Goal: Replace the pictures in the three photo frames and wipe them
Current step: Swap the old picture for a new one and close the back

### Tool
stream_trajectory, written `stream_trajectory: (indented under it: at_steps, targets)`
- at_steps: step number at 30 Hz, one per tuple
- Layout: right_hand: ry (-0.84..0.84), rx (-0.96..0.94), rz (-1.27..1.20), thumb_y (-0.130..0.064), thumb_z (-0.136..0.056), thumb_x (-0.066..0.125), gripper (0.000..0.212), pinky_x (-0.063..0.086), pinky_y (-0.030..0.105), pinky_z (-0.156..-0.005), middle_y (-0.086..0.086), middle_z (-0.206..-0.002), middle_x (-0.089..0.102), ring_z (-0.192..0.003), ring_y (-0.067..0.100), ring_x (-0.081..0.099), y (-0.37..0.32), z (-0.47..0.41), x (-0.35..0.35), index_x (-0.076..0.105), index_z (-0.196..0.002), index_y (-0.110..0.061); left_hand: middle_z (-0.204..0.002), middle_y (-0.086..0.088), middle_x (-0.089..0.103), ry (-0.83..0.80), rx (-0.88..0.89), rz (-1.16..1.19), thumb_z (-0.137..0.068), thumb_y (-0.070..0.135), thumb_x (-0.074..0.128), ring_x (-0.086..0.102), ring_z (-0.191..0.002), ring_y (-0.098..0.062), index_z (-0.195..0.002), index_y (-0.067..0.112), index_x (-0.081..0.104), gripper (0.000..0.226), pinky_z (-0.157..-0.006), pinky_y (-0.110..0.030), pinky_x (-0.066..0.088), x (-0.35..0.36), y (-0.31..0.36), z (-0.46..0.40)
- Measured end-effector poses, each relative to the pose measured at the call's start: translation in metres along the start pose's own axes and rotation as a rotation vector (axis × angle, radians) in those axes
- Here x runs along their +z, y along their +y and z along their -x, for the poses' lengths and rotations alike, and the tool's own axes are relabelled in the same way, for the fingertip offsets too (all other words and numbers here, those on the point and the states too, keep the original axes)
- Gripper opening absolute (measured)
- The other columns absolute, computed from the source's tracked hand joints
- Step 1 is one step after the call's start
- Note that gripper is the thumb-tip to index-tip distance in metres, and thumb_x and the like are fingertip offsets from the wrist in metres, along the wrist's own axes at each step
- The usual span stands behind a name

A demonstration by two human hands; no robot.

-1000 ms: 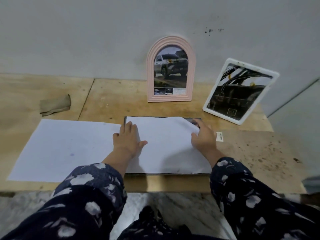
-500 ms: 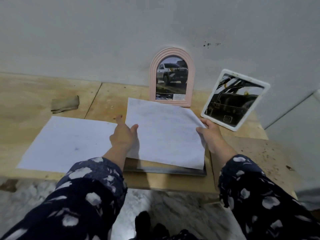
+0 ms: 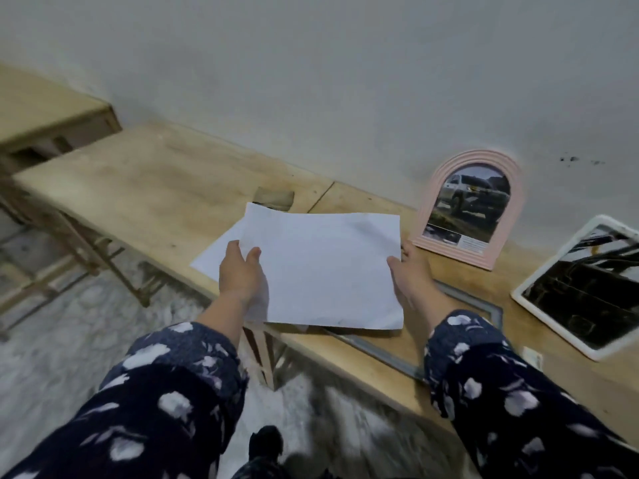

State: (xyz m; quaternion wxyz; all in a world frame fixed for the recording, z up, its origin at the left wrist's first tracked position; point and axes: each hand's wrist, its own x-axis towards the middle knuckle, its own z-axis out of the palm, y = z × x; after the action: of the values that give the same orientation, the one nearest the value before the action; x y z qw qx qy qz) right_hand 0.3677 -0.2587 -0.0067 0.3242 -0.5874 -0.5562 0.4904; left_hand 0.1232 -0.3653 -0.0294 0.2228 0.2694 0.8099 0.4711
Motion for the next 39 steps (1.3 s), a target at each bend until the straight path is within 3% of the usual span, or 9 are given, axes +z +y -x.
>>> stream_trajectory:
  at_steps: [3,8,13,18,24,26,29,33,39]
  targets:
    - [-0.082,-0.055,0.037,-0.003,-0.096,0.046,0.031,0.045,0.021,-0.057,0.001,-0.107,0.059,-0.084,0.017,0.058,-0.021,-0.009,0.052,0.054,-0.124,-0.014,-0.122,-0.013,0.058,0.116,-0.062,0.067,-0.101,0.024,0.046,0.055,-0.111,-0.033,-0.124,0.007,0.047,0.029,-0.082,-0.034,0.040,-0.037,-0.020,-0.017]
    - [-0.191,-0.135,0.103,-0.003,-0.094,0.045,0.033,0.048,0.025,-0.067,0.000,-0.105,0.061,-0.085,0.017,0.060,-0.049,-0.032,0.135,0.056,-0.122,-0.016,-0.120,-0.009,0.058,0.236,-0.141,0.114,-0.101,0.025,0.045,0.056,-0.106,-0.028,-0.125,0.009,0.046,0.029,-0.080,-0.032,0.038,-0.088,-0.045,-0.056]
    - [-0.191,-0.174,0.140,-0.003,-0.094,0.043,0.029,0.039,0.013,-0.053,0.001,-0.104,0.061,-0.075,0.009,0.056,-0.077,-0.065,0.228,0.057,-0.119,-0.012,-0.123,-0.008,0.059,0.314,-0.202,0.111,-0.102,0.028,0.044,0.057,-0.108,-0.029,-0.126,0.011,0.046,0.030,-0.081,-0.033,0.039,-0.129,-0.068,-0.128]
    - [-0.198,-0.197,0.209,-0.003,-0.097,0.040,0.031,0.038,0.002,-0.046,0.001,-0.108,0.055,-0.072,0.000,0.049,-0.098,-0.105,0.314,0.050,-0.126,-0.010,-0.119,-0.005,0.057,0.318,-0.260,0.141,-0.102,0.025,0.043,0.050,-0.095,-0.020,-0.129,0.010,0.041,0.030,-0.079,-0.031,0.038,-0.155,-0.086,-0.202]
    - [-0.132,-0.196,0.291,0.000,-0.093,0.039,0.037,0.034,0.005,-0.046,0.003,-0.101,0.057,-0.078,0.014,0.053,-0.116,-0.156,0.381,0.049,-0.126,-0.010,-0.110,-0.004,0.053,0.255,-0.218,0.054,-0.102,0.020,0.044,0.048,-0.091,-0.018,-0.134,0.010,0.034,0.035,-0.075,-0.029,0.035,-0.181,-0.090,-0.291]
    - [-0.137,-0.160,0.278,-0.002,-0.094,0.039,0.047,0.033,0.010,-0.050,0.001,-0.102,0.055,-0.084,0.015,0.054,-0.118,-0.166,0.394,0.039,-0.138,-0.018,-0.113,-0.006,0.054,0.210,-0.207,0.037,-0.101,0.017,0.046,0.051,-0.094,-0.021,-0.140,0.012,0.026,0.044,-0.077,-0.032,0.038,-0.184,-0.089,-0.309]
    - [-0.157,-0.122,0.290,-0.001,-0.093,0.043,0.062,0.040,0.018,-0.071,0.004,-0.118,0.049,-0.102,0.019,0.054,-0.111,-0.177,0.412,0.022,-0.147,-0.024,-0.139,-0.009,0.041,0.163,-0.165,-0.144,-0.095,0.026,0.056,0.042,-0.125,-0.028,-0.145,0.014,0.024,0.061,-0.097,-0.042,0.038,-0.182,-0.102,-0.335]
    - [-0.208,-0.226,0.635,-0.002,-0.091,0.046,0.047,0.034,0.022,-0.087,0.007,-0.136,0.037,-0.119,0.026,0.047,-0.092,-0.186,0.423,0.044,-0.136,-0.013,-0.148,-0.007,0.019,0.016,-0.131,-0.665,-0.089,0.049,0.057,0.021,-0.132,-0.031,-0.138,0.018,0.035,0.062,-0.105,-0.046,0.024,-0.175,-0.120,-0.345]
    - [-0.213,-0.320,0.957,-0.006,-0.089,0.043,0.044,0.038,0.034,-0.095,0.006,-0.135,0.031,-0.120,0.027,0.035,-0.080,-0.182,0.428,0.052,-0.132,-0.013,-0.145,-0.001,0.021,0.005,-0.088,-0.762,-0.088,0.053,0.050,0.022,-0.126,-0.029,-0.136,0.018,0.038,0.060,-0.102,-0.042,0.021,-0.169,-0.128,-0.347]
